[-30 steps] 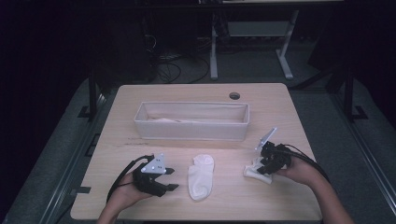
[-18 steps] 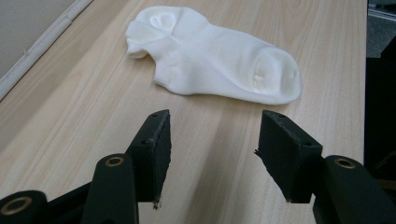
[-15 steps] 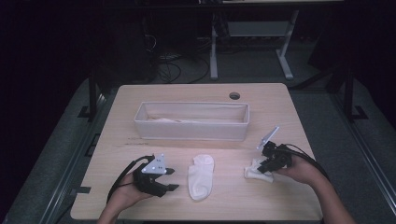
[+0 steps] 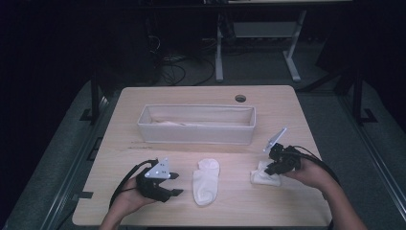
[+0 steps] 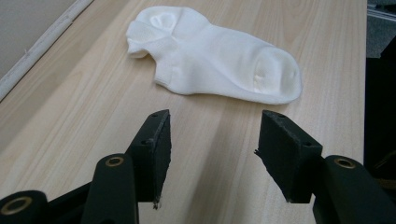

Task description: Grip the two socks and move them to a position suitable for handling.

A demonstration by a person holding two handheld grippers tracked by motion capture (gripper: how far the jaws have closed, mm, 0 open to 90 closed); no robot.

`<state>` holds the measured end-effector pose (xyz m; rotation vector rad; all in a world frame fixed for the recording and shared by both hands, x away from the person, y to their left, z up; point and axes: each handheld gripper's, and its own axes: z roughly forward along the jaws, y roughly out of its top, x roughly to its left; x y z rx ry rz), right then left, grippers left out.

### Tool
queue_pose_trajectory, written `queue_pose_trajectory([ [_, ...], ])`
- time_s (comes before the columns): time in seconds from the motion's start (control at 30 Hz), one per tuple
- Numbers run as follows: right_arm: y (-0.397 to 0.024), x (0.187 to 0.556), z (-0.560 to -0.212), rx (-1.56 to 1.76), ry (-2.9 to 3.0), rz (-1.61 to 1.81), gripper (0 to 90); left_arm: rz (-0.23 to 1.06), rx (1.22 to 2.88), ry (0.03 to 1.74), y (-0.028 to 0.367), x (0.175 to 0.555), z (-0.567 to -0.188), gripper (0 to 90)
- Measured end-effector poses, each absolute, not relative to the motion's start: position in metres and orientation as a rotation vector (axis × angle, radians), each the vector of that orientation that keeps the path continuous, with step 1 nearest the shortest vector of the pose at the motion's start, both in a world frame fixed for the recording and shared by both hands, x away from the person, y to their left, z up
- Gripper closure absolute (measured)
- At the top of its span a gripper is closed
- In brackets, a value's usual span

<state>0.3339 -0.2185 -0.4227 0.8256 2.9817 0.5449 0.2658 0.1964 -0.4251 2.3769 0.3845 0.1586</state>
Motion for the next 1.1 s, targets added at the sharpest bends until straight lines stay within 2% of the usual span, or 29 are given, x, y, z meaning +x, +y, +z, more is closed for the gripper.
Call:
queue_pose_trajectory([
  [0.57, -0.215, 0.331, -0.388, 0.785, 2.945, 0.580, 82.6, 0.161, 2.370, 0.388, 0.198, 0.266, -0.424, 44.1],
  [1.1, -0.191, 0.333, -0.358, 0.699, 2.940, 0.616, 82.6, 0.166, 2.365, 0.392, 0.200, 0.266, -0.423, 44.0],
])
